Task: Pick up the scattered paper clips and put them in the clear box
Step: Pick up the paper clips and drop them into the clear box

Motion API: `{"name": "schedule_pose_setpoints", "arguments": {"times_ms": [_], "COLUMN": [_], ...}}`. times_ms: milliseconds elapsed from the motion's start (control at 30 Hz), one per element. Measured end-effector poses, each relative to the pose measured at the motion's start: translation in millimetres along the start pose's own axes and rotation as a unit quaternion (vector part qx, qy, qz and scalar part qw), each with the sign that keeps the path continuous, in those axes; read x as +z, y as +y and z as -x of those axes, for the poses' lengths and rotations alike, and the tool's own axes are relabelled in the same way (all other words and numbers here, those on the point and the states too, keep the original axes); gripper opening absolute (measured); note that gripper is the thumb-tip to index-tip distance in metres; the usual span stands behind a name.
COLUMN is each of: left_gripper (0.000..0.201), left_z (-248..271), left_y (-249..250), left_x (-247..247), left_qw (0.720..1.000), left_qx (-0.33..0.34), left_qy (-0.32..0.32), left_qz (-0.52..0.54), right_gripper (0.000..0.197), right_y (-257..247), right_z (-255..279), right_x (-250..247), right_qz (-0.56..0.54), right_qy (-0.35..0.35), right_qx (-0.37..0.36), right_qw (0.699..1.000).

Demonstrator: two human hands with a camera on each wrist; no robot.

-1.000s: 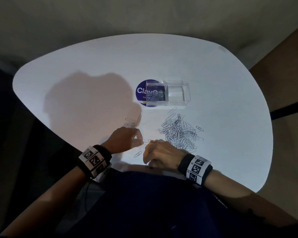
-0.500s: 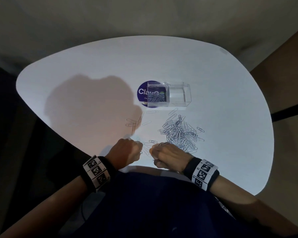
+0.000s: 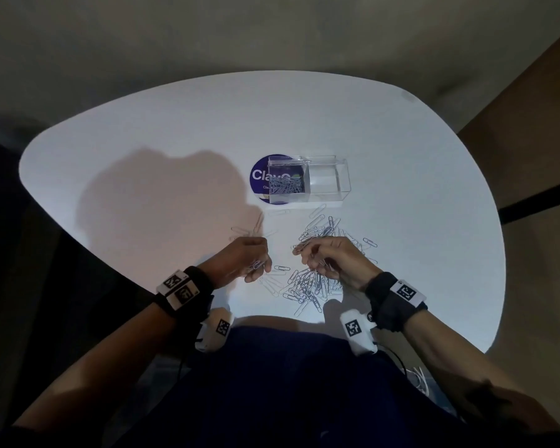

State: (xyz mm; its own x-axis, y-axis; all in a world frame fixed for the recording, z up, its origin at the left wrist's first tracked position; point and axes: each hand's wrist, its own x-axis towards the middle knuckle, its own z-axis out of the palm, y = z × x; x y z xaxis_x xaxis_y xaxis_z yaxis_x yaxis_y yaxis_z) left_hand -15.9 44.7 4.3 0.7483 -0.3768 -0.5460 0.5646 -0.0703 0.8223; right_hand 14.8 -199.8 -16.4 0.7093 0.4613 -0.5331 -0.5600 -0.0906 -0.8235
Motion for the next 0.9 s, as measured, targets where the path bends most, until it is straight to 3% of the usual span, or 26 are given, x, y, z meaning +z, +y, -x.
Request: {"name": "schedule_pose_setpoints", "arguments": {"times_ms": [67, 167, 267, 300, 400, 500, 567, 667, 767, 800, 900], "left_gripper": [0.008, 0.01, 0.014, 0.023, 0.021, 0.026, 0.018, 0.012, 0.01, 0.01, 0.009], "left_z": [-5, -12, -19, -22, -24, -27, -30, -32, -32, -32, -31], "left_y": [3, 5, 3, 0, -8, -18, -20, -16, -12, -11, -9], "left_x": [2, 3, 8, 9, 14, 16, 19, 26, 27, 27, 25], "left_qw": [1.0, 0.999, 0.987, 0.966, 0.878, 0.814, 0.784, 0.758, 0.79, 0.798, 0.806], "left_qx": [0.009, 0.024, 0.045, 0.06, 0.099, 0.137, 0.147, 0.132, 0.114, 0.106, 0.106], "left_qy": [0.007, 0.034, 0.067, 0.088, 0.098, 0.107, 0.117, 0.128, 0.132, 0.125, 0.112], "left_qz": [0.009, 0.021, -0.141, -0.237, -0.459, -0.554, -0.592, -0.626, -0.588, -0.58, -0.572], "right_gripper": [0.012, 0.021, 0.017, 0.014, 0.006, 0.011, 0.013, 0.019, 0.015, 0.014, 0.015], "right_y": [-1, 2, 11, 14, 15, 14, 16, 14, 9, 7, 2], "right_z": [3, 7, 3, 2, 2, 2, 1, -1, -1, -1, 4], "right_x": [2, 5, 6, 7, 12, 19, 21, 20, 18, 17, 8], "right_qz": [-0.004, 0.115, 0.321, 0.377, 0.497, 0.586, 0.607, 0.616, 0.619, 0.597, 0.381], "right_qy": [0.004, 0.037, 0.062, 0.06, 0.052, 0.052, 0.051, 0.049, 0.039, 0.042, 0.096], "right_qx": [-0.001, -0.038, -0.126, -0.157, -0.198, -0.188, -0.178, -0.147, -0.11, -0.107, -0.096], "right_qw": [1.0, 0.992, 0.937, 0.911, 0.843, 0.786, 0.773, 0.773, 0.777, 0.794, 0.915]}}
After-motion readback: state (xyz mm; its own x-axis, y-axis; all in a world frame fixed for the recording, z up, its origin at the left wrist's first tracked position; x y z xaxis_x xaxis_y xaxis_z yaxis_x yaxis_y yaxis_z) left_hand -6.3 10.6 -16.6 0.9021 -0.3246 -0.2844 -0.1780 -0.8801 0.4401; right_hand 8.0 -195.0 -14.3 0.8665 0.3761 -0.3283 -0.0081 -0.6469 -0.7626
